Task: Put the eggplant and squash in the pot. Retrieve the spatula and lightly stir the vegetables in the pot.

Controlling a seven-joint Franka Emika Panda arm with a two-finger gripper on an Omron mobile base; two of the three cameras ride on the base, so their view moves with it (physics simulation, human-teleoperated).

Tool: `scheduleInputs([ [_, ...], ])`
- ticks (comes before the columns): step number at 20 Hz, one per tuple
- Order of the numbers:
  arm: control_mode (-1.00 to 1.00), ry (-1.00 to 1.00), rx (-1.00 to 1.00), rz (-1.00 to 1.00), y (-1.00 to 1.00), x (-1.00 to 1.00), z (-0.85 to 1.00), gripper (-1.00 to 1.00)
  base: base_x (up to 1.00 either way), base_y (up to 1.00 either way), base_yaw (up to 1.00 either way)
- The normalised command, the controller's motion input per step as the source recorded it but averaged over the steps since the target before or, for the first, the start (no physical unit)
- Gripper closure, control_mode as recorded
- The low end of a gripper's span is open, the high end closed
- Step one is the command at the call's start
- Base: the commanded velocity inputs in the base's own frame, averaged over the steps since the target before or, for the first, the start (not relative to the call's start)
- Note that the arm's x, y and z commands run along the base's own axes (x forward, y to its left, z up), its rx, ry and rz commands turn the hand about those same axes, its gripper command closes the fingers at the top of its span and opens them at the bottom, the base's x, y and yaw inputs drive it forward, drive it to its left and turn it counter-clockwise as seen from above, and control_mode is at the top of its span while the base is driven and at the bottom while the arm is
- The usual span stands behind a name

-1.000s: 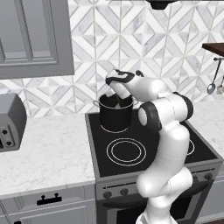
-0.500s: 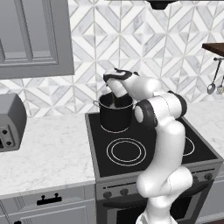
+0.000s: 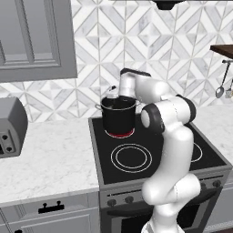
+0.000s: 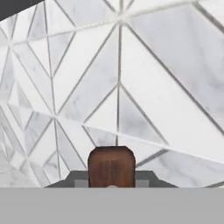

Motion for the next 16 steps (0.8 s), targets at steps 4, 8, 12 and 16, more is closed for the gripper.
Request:
scheduleInputs([
  [4, -1.00, -0.01, -0.05, 0.00, -0.31, 0.00, -0.84, 1.00, 0.00, 0.00, 0.00],
  [8, -1.00, -0.02, -0.21, 0.00, -0.24, -0.08, -0.19, 1.00, 0.00, 0.00, 0.00],
  [12, -1.00, 0.02, -0.18, -0.02, -0.04, 0.02, 0.42, 1.00, 0.00, 0.00, 0.00],
  [16, -1.00, 0.09, -0.21, -0.02, 0.00, 0.11, 0.69, 1.00, 0.00, 0.00, 0.00],
])
